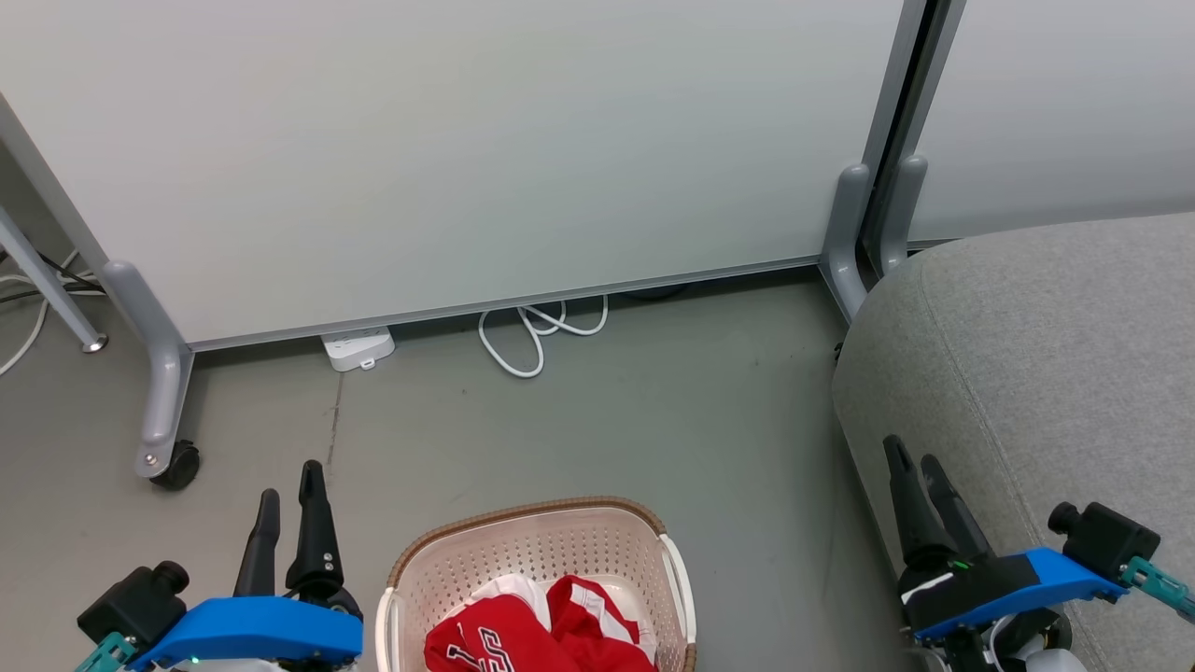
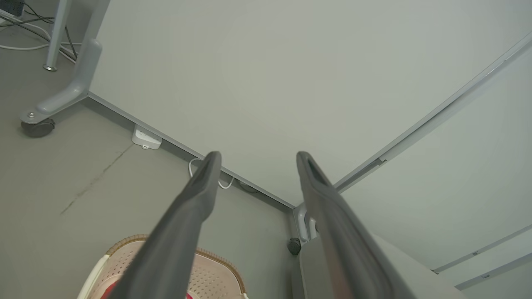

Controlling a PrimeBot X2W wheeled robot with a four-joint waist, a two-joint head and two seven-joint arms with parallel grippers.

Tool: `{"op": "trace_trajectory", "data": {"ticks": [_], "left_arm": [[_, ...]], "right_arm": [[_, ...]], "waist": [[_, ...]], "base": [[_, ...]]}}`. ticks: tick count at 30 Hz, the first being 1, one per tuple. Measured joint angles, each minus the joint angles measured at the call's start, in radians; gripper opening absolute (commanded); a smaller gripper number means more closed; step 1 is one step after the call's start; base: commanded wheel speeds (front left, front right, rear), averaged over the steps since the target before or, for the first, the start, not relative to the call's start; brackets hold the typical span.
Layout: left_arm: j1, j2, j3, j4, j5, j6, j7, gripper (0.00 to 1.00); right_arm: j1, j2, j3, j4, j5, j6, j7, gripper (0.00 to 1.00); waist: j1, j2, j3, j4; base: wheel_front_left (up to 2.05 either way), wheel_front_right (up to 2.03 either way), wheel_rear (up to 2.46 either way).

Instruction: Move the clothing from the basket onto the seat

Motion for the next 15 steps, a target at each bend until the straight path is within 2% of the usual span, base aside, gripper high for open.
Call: {"op": "trace_trajectory", "data": {"ticks": [15], "left_arm": [[0.003,0.005,-0.011,0.006,0.215,-0.009,-0.043,1.00]], "right_arm": [[-0.010,-0.001,0.023,-0.009,-0.178,0.001,-0.017,1.00]], "waist": [[0.0000,0.0000,-0.004,-0.001]], "base": [[0.00,0.00,0.00]]}}
